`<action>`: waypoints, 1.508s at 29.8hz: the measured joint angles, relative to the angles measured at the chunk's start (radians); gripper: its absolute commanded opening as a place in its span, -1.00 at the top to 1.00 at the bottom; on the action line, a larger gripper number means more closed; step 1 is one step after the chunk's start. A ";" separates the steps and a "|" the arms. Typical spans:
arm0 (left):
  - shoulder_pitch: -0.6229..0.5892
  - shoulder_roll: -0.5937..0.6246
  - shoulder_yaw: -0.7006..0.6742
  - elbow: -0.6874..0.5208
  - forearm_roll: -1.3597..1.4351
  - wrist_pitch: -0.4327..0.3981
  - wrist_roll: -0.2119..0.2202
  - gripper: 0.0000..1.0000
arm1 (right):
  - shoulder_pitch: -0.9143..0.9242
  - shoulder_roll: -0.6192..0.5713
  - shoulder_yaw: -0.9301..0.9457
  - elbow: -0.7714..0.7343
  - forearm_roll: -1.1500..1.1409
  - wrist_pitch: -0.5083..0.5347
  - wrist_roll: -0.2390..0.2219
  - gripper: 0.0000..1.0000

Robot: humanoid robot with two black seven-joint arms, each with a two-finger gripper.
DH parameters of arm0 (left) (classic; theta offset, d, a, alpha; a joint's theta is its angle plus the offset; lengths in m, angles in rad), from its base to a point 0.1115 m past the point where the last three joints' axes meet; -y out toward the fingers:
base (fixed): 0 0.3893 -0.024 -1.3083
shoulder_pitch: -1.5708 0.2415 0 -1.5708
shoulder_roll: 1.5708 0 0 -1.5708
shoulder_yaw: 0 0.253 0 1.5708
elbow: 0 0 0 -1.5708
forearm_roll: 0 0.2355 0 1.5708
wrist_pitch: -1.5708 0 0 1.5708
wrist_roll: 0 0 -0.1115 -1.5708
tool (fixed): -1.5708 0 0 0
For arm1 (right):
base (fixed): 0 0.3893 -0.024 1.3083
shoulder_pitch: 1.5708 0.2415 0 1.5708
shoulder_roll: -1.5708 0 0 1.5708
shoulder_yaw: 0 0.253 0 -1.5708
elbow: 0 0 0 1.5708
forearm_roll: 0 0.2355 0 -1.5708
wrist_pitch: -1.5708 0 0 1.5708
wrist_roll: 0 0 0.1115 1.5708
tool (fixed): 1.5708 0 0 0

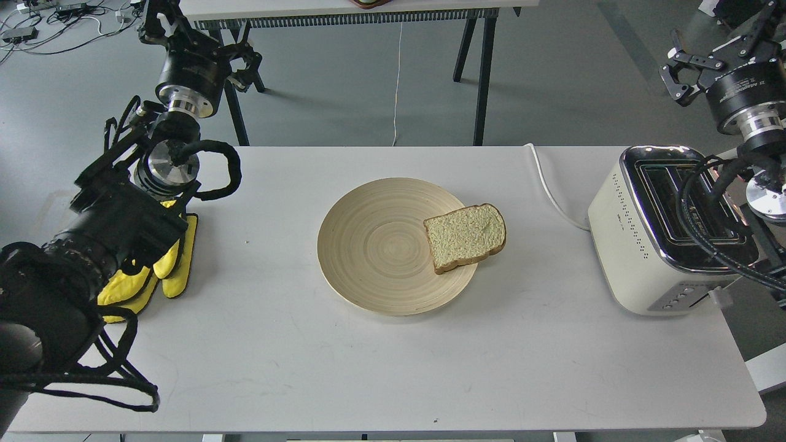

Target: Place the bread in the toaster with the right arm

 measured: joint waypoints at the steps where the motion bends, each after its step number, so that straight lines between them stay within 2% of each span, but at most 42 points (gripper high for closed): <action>1: 0.000 0.000 0.000 0.000 0.000 0.000 0.000 -1.00 | 0.000 0.000 0.000 0.000 0.000 0.002 0.000 -0.99; 10: 0.000 0.004 -0.006 -0.001 0.000 -0.012 0.000 -1.00 | 0.000 0.007 -0.027 -0.001 -0.007 0.010 -0.005 -0.99; 15: 0.000 0.004 -0.005 -0.001 -0.001 -0.014 0.002 -1.00 | 0.022 -0.005 -0.106 0.023 -0.026 0.008 -0.003 -0.99; 20: 0.000 0.004 -0.002 -0.001 -0.001 -0.014 0.002 -1.00 | 0.037 -0.059 -0.174 0.099 -0.164 -0.013 -0.003 -0.98; 26: 0.000 0.003 0.000 -0.001 0.000 -0.013 0.002 -1.00 | 0.034 -0.101 -0.230 0.200 -0.516 -0.088 -0.003 -0.97; 30: 0.001 0.003 0.001 -0.001 0.000 -0.013 0.002 -1.00 | 0.028 -0.112 -0.285 0.210 -0.737 -0.138 -0.001 -0.97; 34: 0.001 0.003 0.001 -0.001 0.000 -0.013 0.002 -1.00 | 0.026 -0.108 -0.417 0.205 -0.913 -0.229 -0.001 -0.96; 39: 0.002 0.003 0.002 -0.001 0.000 -0.012 0.002 -1.00 | 0.034 -0.066 -0.601 0.153 -0.990 -0.361 -0.001 -0.89; 45: 0.002 0.003 0.002 -0.001 0.000 -0.012 0.002 -1.00 | 0.048 0.074 -0.716 0.020 -0.996 -0.398 -0.001 -0.73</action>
